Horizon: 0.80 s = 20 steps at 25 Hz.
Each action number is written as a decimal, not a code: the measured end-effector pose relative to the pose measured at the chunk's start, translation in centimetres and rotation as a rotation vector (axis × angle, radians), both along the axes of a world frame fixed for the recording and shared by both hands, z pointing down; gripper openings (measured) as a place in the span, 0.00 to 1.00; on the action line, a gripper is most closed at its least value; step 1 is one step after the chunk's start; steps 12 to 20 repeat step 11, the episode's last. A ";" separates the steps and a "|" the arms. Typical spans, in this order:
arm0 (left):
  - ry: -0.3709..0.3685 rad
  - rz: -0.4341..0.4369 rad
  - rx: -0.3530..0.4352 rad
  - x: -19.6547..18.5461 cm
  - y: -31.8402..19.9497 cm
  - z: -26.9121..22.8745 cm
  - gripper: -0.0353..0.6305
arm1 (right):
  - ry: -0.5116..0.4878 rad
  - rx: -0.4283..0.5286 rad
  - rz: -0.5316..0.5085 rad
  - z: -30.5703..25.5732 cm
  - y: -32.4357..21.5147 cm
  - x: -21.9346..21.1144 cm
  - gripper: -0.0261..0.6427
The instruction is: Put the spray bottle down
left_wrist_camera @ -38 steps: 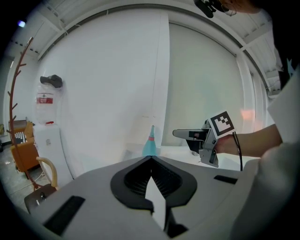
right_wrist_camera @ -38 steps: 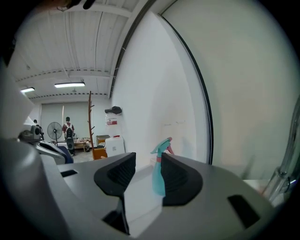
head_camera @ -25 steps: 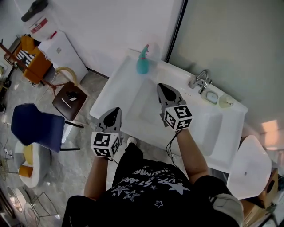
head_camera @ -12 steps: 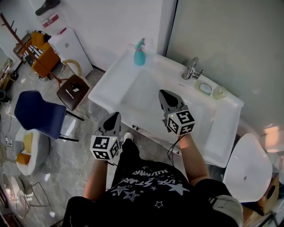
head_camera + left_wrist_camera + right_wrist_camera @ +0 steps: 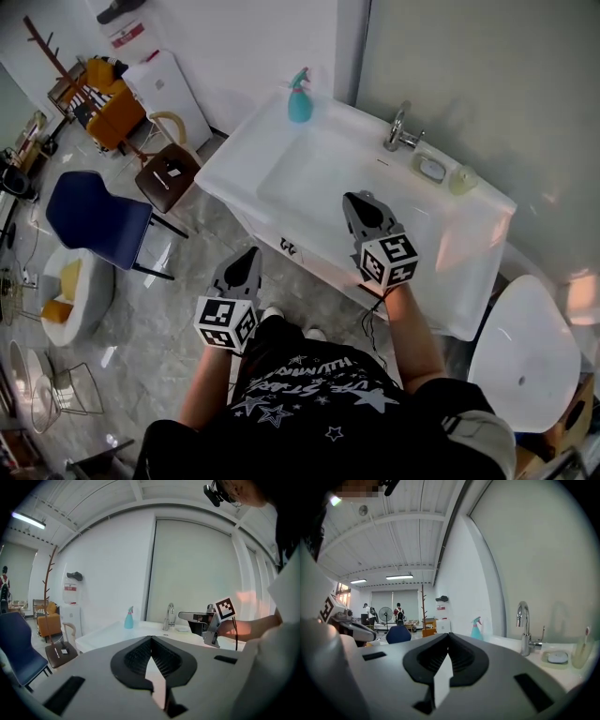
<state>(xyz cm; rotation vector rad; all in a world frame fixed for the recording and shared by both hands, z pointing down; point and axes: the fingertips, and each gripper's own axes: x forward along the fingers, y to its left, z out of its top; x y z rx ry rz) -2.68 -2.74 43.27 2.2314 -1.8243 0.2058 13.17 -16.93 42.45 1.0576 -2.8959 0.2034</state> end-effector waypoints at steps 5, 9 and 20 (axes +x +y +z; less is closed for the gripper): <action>-0.008 -0.012 -0.003 0.8 1.6 0.4 0.08 | -0.016 -0.015 -0.025 1.0 1.5 -0.3 0.06; -0.007 -0.014 0.004 0.8 2.6 0.1 0.08 | -0.019 -0.029 -0.025 1.6 2.3 -0.6 0.06; -0.012 -0.011 0.010 0.7 2.8 0.1 0.08 | -0.018 -0.033 -0.023 1.9 2.5 -0.7 0.06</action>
